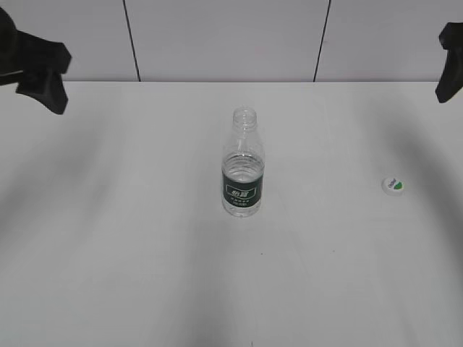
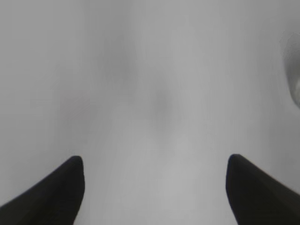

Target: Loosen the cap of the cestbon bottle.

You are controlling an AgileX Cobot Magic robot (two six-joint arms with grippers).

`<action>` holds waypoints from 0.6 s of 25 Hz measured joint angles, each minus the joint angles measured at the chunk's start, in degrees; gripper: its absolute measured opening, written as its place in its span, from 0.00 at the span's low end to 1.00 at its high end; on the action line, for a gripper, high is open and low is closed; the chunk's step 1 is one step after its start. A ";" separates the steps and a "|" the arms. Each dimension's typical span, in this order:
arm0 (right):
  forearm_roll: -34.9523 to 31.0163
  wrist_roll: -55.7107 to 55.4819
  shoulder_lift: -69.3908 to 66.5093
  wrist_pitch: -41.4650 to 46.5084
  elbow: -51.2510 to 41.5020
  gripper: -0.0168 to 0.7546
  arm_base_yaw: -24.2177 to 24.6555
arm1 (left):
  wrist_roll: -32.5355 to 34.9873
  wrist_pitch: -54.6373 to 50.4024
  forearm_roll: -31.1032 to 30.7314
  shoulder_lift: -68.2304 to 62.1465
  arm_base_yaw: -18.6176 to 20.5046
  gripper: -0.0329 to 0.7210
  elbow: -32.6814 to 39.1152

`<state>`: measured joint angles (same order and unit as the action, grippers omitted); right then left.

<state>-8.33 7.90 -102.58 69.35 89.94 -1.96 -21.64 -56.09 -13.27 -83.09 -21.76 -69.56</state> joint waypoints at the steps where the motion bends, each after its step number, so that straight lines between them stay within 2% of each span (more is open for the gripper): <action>1: 0.34 -0.41 1.98 0.00 -1.61 0.69 0.00 | 2.00 -2.04 2.13 -0.24 1.92 0.77 -1.25; 4: 0.44 -1.68 8.40 0.00 -8.08 0.69 0.00 | 7.29 -7.99 6.22 -1.31 7.63 0.76 -4.99; 9: -3.94 -2.28 20.53 0.19 -16.92 0.69 0.00 | 12.37 -13.30 7.72 -1.70 14.32 0.72 -5.99; 15: -4.57 -2.39 36.95 0.23 -25.49 0.69 0.00 | 14.38 -13.53 9.03 1.43 16.14 0.70 -5.36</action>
<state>-12.90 5.51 -65.63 69.59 64.45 -1.96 -7.27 -69.62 -4.24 -81.66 -5.62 -74.92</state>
